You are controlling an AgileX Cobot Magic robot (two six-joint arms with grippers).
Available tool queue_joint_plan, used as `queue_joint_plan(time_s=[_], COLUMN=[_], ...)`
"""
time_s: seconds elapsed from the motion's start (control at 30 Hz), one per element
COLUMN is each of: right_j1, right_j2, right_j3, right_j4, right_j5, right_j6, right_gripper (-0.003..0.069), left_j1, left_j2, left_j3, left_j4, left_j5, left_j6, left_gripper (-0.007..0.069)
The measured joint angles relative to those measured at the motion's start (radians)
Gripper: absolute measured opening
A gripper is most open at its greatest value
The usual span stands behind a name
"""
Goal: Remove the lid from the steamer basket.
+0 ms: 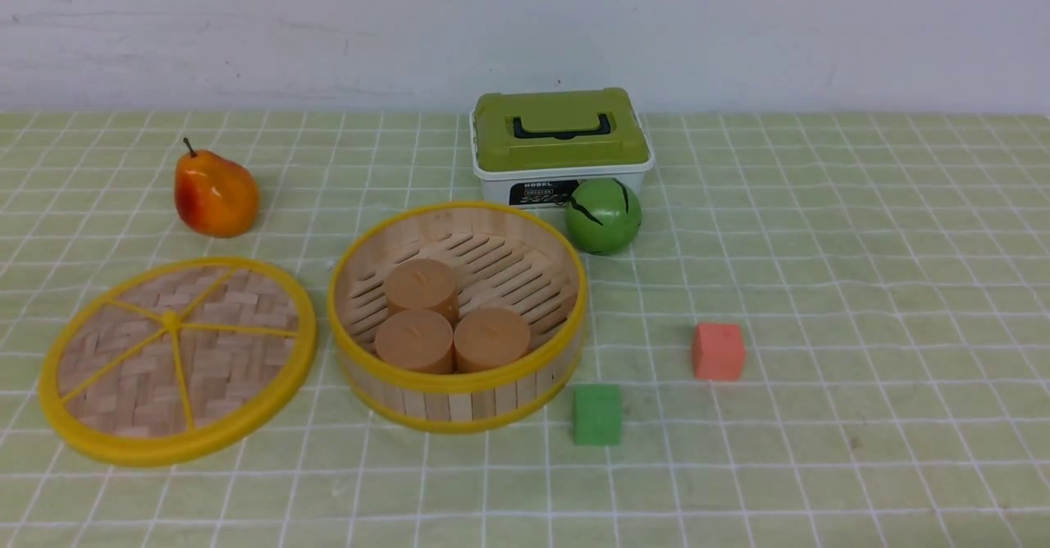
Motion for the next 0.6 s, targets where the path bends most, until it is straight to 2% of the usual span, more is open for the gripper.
queue_joint_plan(time_s=[0.27,0.43,0.6], right_j1=[0.000,0.000,0.000], right_j2=[0.000,0.000,0.000], right_j3=[0.000,0.000,0.000], right_j4=[0.000,0.000,0.000], right_j5=[0.000,0.000,0.000], right_j6=[0.000,0.000,0.000], right_gripper=[0.0241,0.0241,0.0241], left_j1=[0.000,0.000,0.000], left_j2=[-0.351,-0.474,-0.488], left_j3=[0.402,0.521,0.557], left_j4=[-0.170,-0.203,-0.220], left_j5=[0.006,0.010,-0.002], left_j6=[0.001,0.001,0.001], left_gripper=[-0.0013,-0.0013,-0.0013])
